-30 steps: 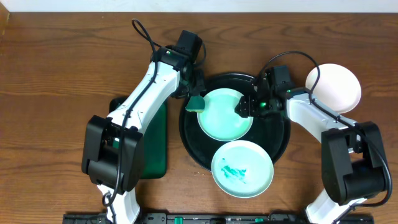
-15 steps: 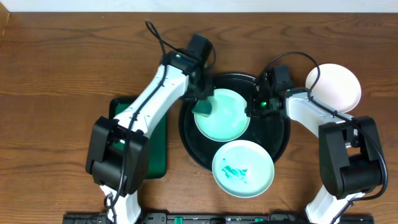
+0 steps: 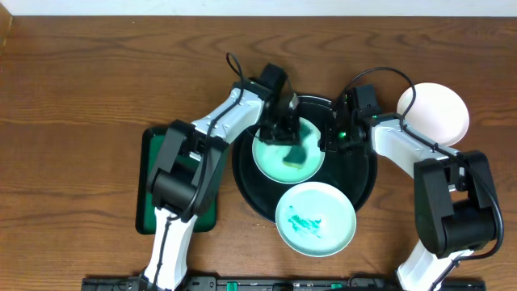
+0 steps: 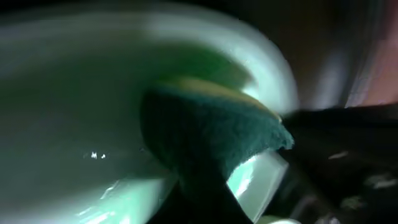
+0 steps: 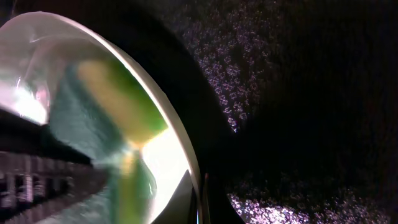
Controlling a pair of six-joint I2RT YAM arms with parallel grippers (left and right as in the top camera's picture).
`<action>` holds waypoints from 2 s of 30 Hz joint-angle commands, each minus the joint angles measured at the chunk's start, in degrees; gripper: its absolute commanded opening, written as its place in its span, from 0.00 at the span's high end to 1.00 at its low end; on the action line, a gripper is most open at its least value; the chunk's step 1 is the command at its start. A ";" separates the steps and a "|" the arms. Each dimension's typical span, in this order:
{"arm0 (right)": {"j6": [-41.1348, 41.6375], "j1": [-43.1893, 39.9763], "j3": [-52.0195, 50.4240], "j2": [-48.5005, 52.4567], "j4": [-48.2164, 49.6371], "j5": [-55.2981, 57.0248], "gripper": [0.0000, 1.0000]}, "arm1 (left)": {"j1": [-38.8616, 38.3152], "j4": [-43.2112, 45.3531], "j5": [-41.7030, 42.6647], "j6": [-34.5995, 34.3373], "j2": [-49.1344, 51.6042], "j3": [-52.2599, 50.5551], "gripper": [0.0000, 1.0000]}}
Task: Clean dirty plates on tray and stack at the side
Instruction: 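Keep scrubbing the plate surface with the sponge in the left gripper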
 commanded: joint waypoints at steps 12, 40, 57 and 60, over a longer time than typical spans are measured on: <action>1.84 0.37 -1.36 3.78 -2.34 0.37 0.99 | 2.14 -12.94 -21.05 -6.43 2.32 -0.04 0.93; 1.38 -0.07 -1.36 3.78 -3.39 0.68 0.99 | 0.74 -17.35 -47.23 -9.07 2.27 12.48 0.93; 1.16 -0.11 -1.36 3.78 -4.26 1.05 0.99 | 1.09 -26.27 -47.76 -15.19 -0.04 15.80 0.92; 0.70 -0.11 -1.36 3.78 -4.26 1.05 0.99 | 1.09 -27.17 -46.77 -14.27 -2.60 15.93 0.93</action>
